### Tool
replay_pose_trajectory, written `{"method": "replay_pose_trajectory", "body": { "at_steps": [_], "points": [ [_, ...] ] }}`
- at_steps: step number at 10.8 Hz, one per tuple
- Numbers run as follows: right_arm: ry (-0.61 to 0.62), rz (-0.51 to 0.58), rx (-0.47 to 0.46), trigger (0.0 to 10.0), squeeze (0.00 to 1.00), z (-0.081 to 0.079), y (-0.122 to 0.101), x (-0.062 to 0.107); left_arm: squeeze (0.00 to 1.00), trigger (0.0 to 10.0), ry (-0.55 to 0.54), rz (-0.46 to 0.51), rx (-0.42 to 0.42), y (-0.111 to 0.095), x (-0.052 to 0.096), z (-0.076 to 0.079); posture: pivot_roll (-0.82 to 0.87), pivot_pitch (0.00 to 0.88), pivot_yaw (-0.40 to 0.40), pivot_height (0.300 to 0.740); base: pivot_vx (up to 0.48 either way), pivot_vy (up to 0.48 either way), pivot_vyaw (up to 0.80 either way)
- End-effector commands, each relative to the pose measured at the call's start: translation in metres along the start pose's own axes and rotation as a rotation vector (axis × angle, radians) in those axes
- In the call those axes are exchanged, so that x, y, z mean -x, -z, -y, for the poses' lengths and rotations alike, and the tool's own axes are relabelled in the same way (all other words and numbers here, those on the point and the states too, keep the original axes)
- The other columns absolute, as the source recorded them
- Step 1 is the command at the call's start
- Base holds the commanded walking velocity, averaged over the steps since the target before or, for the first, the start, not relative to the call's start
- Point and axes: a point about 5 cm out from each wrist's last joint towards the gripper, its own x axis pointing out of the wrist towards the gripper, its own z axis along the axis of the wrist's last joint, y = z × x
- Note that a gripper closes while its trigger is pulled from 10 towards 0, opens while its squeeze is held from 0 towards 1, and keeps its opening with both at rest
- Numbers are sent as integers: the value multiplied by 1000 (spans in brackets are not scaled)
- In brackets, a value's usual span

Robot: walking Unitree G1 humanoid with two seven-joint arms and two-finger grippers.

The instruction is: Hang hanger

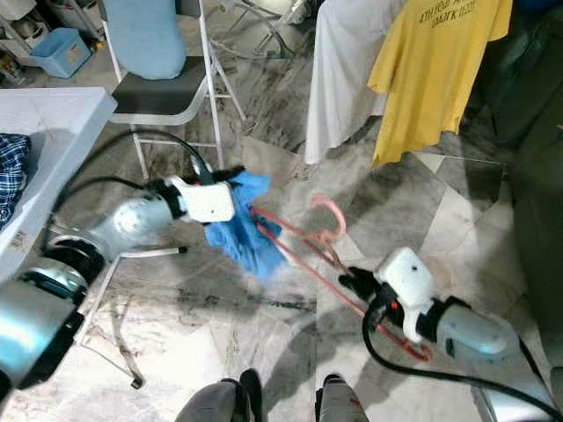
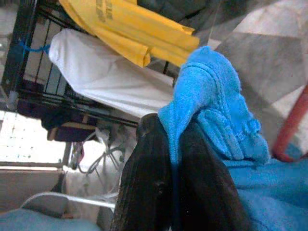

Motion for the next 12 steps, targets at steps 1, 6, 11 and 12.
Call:
{"method": "replay_pose_trajectory", "body": {
  "at_steps": [1, 6, 11, 12],
  "points": [
    [-39, -5, -5, 10000, 0, -7, 4, -3, 0, 10000, -8, 42, -25, -4, 2, -9, -186, 244, 200, 740, 0, 0, 0],
    [19, -59, -16, 10000, 0, -8, 22, -17, 0, 10000, 55, 294, -34, -36, -5, -4, -181, 252, 204, 740, 0, 0, 0],
    [146, -164, -44, 10000, 0, 6, 48, -20, 0, 10000, 1, 332, 42, -39, -4, -8, -175, 254, 195, 740, 0, 0, 0],
    [119, -173, -43, 10000, 0, 2, 51, -20, 0, 10000, 3, 299, 52, -34, -2, -7, -177, 256, 195, 740, 0, 0, 0]
  ]
}}
